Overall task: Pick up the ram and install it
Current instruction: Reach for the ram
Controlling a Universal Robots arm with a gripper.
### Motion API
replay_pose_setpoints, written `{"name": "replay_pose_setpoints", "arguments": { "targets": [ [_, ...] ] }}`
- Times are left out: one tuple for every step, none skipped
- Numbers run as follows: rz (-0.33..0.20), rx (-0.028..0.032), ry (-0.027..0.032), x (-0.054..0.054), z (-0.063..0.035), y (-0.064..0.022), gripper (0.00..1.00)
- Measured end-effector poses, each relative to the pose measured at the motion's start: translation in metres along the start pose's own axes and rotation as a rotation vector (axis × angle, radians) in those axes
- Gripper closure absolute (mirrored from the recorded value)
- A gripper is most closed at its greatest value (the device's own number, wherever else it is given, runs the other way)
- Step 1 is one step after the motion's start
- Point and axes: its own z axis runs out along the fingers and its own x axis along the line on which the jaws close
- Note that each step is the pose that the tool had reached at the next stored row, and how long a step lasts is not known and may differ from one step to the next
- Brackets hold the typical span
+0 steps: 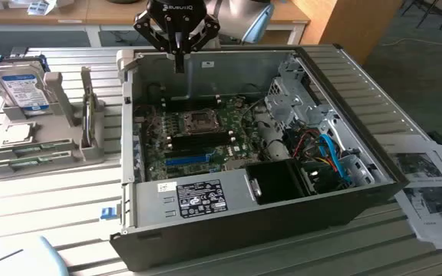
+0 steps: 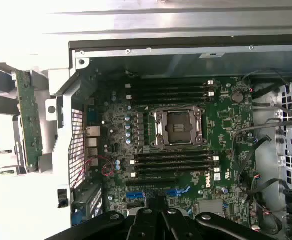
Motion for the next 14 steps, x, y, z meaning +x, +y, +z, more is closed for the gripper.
{"name": "replay_pose_setpoints", "arguments": {
  "targets": [
    [0.000, 0.0000, 0.0000, 0.0000, 0.0000, 0.0000, 0.91],
    [0.000, -0.0001, 0.0000, 0.0000, 0.0000, 0.0000, 0.91],
    [0.000, 0.0000, 0.0000, 0.0000, 0.0000, 0.0000, 0.91],
    [0.000, 0.0000, 0.0000, 0.0000, 0.0000, 0.0000, 0.91],
    [0.000, -0.0001, 0.0000, 0.0000, 0.0000, 0.0000, 0.91],
    [0.000, -0.0001, 0.0000, 0.0000, 0.0000, 0.0000, 0.91],
    [0.000, 0.0000, 0.0000, 0.0000, 0.0000, 0.0000, 0.91],
    [0.000, 0.0000, 0.0000, 0.0000, 0.0000, 0.0000, 0.91],
    [0.000, 0.0000, 0.0000, 0.0000, 0.0000, 0.0000, 0.91],
    [0.000, 0.0000, 0.0000, 0.0001, 0.0000, 0.0000, 0.91],
    [0.000, 0.0001, 0.0000, 0.0005, -0.0001, 0.0000, 0.91],
    [0.000, 0.0001, 0.0001, 0.0012, -0.0001, -0.0001, 0.91],
    [0.000, 0.0001, 0.0000, 0.0021, -0.0001, -0.0002, 0.91],
    [0.000, 0.0001, 0.0001, 0.0031, -0.0001, -0.0002, 0.91]
  ]
}}
